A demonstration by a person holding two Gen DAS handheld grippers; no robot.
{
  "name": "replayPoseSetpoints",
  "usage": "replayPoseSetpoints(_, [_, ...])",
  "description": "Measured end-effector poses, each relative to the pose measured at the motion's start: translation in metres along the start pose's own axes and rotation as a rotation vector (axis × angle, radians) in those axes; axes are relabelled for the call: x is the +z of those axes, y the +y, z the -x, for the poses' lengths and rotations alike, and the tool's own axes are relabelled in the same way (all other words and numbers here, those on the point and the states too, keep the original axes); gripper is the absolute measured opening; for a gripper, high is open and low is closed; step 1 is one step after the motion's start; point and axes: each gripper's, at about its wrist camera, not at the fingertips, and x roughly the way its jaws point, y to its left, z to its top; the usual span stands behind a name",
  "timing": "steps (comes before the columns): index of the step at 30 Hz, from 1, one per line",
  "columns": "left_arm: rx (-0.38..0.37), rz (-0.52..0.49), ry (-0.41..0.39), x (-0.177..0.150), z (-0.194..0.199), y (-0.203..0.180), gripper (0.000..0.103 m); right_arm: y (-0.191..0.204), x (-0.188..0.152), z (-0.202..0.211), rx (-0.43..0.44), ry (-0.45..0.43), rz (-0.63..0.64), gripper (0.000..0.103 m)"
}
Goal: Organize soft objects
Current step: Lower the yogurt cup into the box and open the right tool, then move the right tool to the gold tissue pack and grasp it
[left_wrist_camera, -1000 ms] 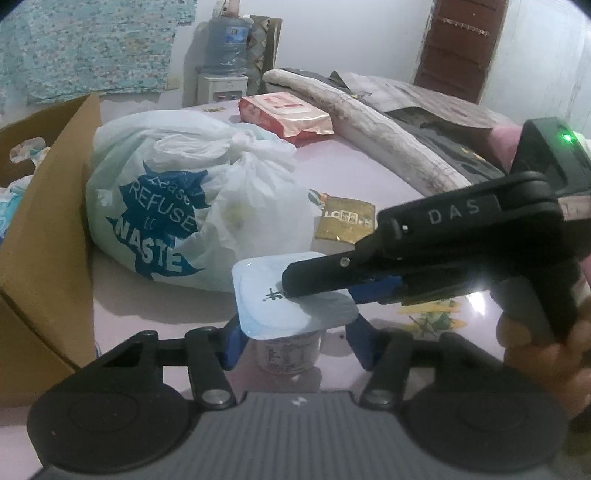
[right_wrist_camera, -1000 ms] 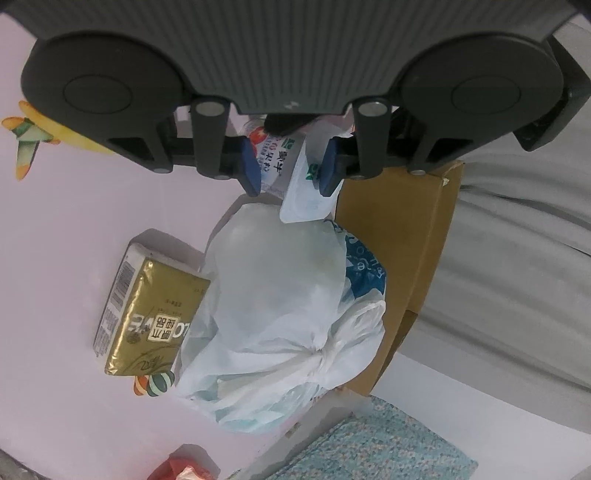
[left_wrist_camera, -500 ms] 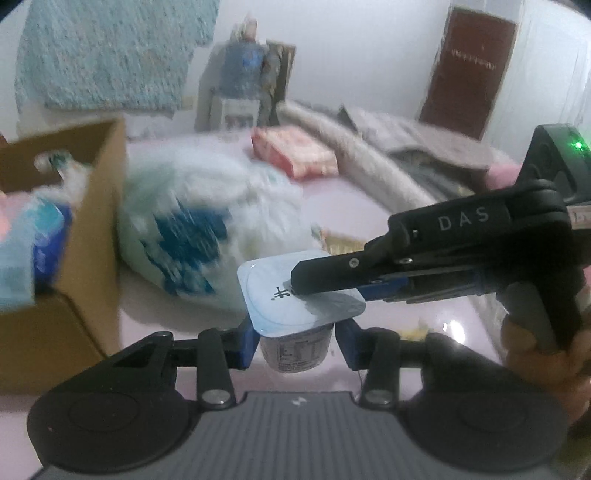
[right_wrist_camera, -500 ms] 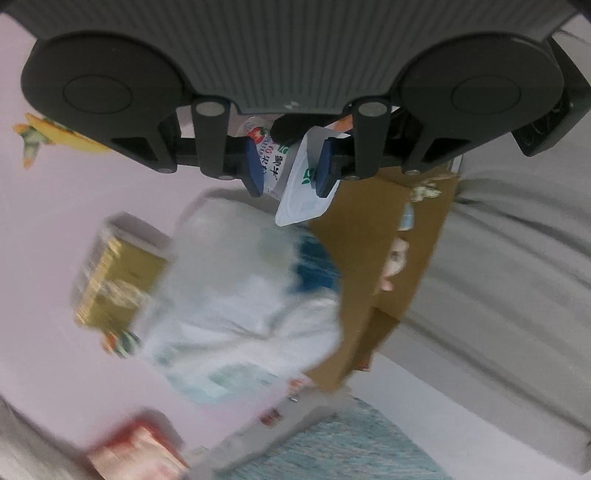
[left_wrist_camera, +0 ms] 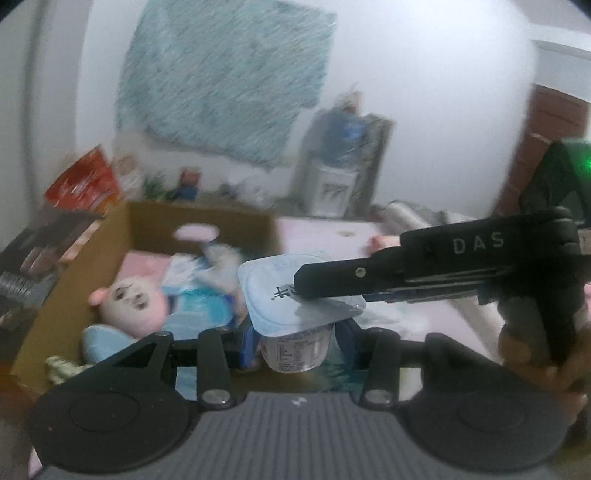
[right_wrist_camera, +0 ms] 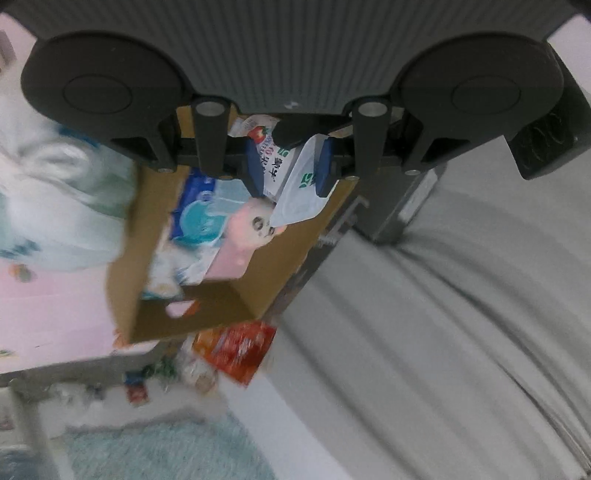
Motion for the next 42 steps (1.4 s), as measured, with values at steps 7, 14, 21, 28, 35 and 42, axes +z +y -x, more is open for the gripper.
replayPoseSetpoints(7, [0.016,0.124,0.247,-0.003,-0.057,0.059,0.045,-0.013,0.019,-0.096,-0.095,0.294,-0.045,0.030])
replayPoseSetpoints(14, [0.048,0.144,0.376,-0.017,-0.086,0.083,0.046,-0.018,0.006,-0.141,-0.140,0.413,-0.035,0.033])
replayPoseSetpoints(21, [0.064,0.144,0.422,-0.026,-0.094,0.092,0.046,-0.018,0.002,-0.163,-0.149,0.464,-0.020,0.034])
replayPoseSetpoints(28, [0.083,0.094,0.420,-0.028,-0.093,0.091,0.051,-0.012,-0.002,-0.167,-0.152,0.472,0.009,0.045])
replayPoseSetpoints(35, [0.072,0.111,0.388,-0.023,-0.080,0.090,0.058,-0.017,0.004,-0.163,-0.131,0.447,-0.036,0.047])
replayPoseSetpoints(42, [0.071,0.100,0.366,-0.020,-0.073,0.087,0.057,-0.024,0.012,-0.155,-0.109,0.411,-0.072,0.047])
